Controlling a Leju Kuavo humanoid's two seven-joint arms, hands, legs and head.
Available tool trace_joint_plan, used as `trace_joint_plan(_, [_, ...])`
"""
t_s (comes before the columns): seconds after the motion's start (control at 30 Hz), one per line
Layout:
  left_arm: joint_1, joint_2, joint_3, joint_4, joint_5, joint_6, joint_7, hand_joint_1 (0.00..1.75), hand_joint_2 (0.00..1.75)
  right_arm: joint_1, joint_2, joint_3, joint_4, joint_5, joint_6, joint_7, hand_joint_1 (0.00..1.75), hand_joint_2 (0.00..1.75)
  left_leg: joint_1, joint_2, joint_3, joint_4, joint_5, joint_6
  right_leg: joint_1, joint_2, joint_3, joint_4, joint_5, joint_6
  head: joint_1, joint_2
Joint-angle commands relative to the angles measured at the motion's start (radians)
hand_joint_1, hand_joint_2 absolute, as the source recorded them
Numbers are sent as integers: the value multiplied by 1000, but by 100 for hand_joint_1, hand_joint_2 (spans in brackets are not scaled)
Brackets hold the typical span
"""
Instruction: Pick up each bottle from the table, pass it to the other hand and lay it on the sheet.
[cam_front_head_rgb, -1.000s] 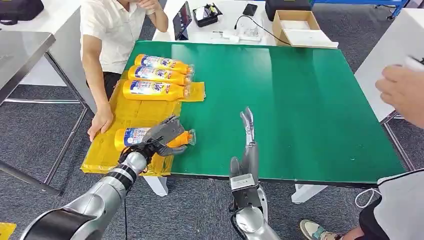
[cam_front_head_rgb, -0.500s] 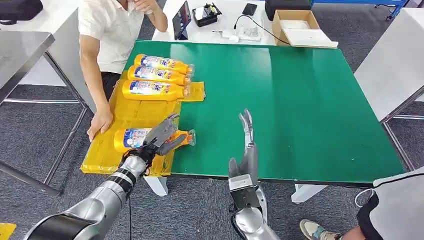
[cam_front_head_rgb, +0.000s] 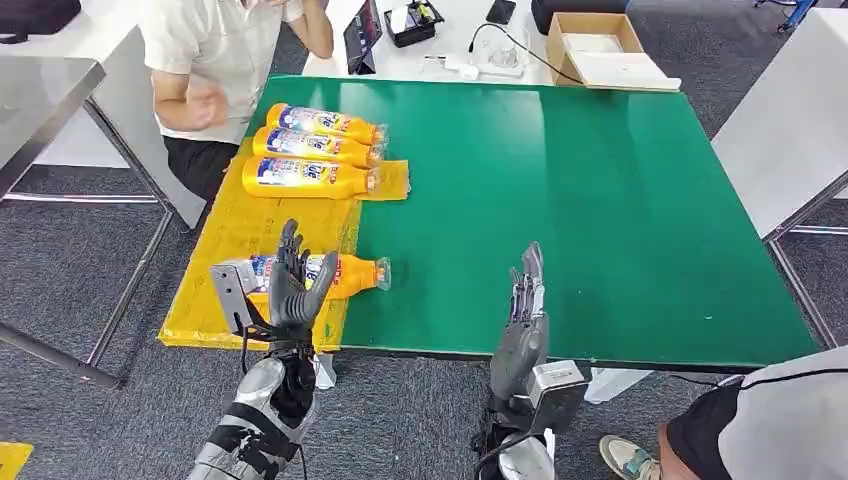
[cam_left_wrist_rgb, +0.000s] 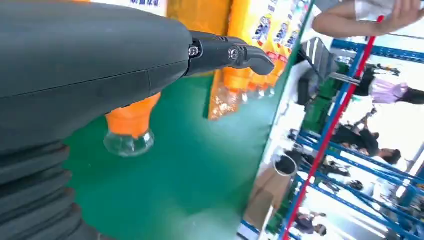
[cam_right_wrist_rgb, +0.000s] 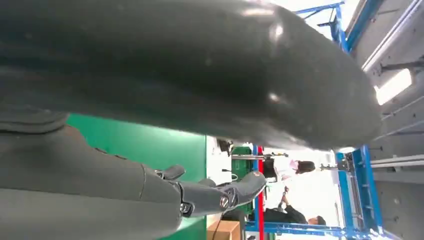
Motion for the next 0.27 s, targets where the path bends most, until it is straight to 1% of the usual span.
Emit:
trace_joint_plan(0.03, [-6,34,-47,-29,4,4,2,0,175,-4,-8,-28,-5,-4,4,-1,0,0,0,1,3,-1,-1,-1,0,1,2,0,-1,-1,0,0])
trace_joint_plan(0.17, [-6,34,-47,-29,4,4,2,0,175,-4,-8,-28,-5,-4,4,-1,0,0,0,0,3,-1,0,0,0,0,2,-1,-1,-1,0,0])
trace_joint_plan(0.2, [-6,34,-47,-29,4,4,2,0,175,-4,-8,-28,-5,-4,4,-1,0,0,0,1,5,-1,-1,-1,0,1,4,-1,-1,-2,0,0])
trace_joint_plan(0.27, [9,28,-47,-44,47,-15,-5,0,175,6,-8,-32,-10,-11,9,-1,0,0,0,1,2,-1,0,0,0,1,2,-1,0,-1,0,0])
